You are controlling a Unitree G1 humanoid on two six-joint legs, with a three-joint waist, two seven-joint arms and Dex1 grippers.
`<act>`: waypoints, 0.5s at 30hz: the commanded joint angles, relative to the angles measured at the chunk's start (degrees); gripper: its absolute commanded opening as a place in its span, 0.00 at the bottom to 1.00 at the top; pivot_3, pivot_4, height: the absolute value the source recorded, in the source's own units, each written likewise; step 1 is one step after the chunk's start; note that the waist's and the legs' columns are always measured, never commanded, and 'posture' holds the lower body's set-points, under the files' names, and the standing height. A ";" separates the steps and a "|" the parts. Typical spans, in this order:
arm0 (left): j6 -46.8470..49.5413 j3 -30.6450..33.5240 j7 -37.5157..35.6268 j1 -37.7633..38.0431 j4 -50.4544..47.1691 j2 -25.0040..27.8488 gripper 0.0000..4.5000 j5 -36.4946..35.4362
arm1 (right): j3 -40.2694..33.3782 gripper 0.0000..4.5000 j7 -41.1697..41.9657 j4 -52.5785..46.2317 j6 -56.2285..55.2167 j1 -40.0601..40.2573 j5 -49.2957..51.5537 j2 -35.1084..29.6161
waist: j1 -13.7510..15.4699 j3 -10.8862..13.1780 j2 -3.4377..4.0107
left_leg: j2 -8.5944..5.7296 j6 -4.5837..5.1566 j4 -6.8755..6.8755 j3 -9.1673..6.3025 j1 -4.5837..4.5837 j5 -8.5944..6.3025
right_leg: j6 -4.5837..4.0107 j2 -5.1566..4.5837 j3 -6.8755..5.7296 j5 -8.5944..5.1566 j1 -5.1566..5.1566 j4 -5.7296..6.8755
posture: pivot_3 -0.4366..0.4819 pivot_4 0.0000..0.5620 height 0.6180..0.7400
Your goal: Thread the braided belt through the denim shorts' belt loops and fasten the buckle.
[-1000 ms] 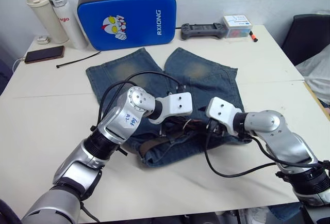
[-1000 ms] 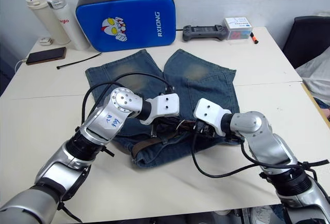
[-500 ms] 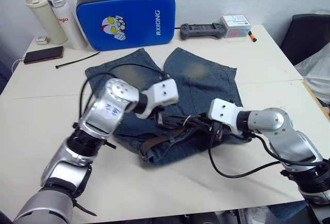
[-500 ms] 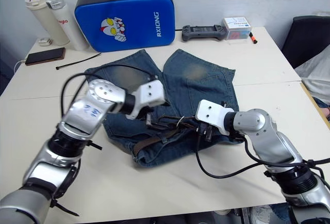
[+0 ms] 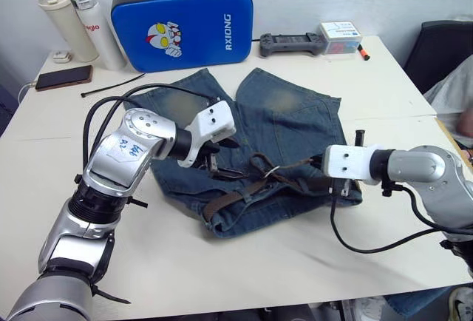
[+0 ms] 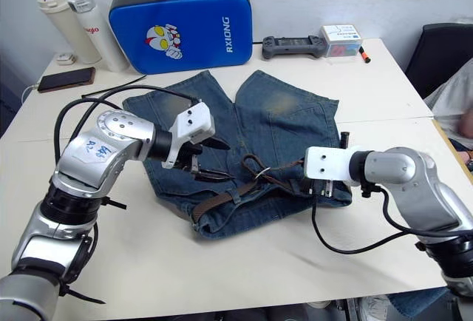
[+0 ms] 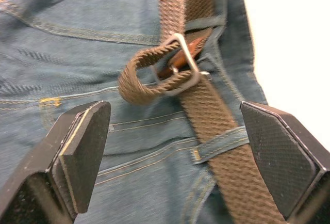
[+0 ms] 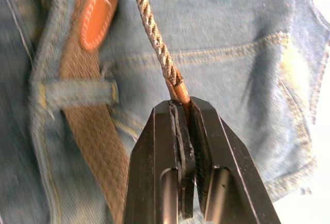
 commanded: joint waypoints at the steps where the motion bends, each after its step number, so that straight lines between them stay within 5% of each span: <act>1: 0.77 1.17 0.86 0.62 -2.56 1.10 0.98 -2.10 | -3.84 0.00 0.30 0.59 -3.00 0.46 -0.50 -1.85 | -0.05 0.00 0.00 | 0.00 0.00 0.00 0.00 0.00 0.00 | 0.00 0.00 0.00 0.00 0.00 0.01 | 0.48 0.27 1.00; 10: 0.88 0.41 3.90 3.13 -2.41 2.11 0.98 -3.46 | -6.43 0.00 0.56 0.39 -4.56 2.54 -0.01 -2.24 | 0.03 0.00 0.00 | 0.00 0.00 0.00 0.00 0.01 0.00 | 0.00 0.00 0.00 0.00 0.01 -0.01 | 0.48 0.27 1.00; 13: 4.12 0.22 6.47 5.13 -3.67 -1.28 0.83 -5.51 | -6.25 0.00 0.31 -0.18 -4.04 2.61 0.04 -1.50 | 0.07 0.00 0.01 | 0.00 0.00 0.01 0.00 0.00 0.00 | 0.00 0.00 0.00 0.00 0.01 -0.01 | 0.48 0.27 1.00; 15: 5.49 -0.23 8.23 6.26 -4.15 -3.34 0.65 -6.12 | -6.17 0.00 0.31 -0.45 -3.76 2.57 0.04 -1.27 | 0.11 0.00 0.00 | 0.00 0.00 0.02 0.00 0.00 0.00 | 0.00 -0.01 0.00 0.00 0.02 0.00 | 0.48 0.27 1.00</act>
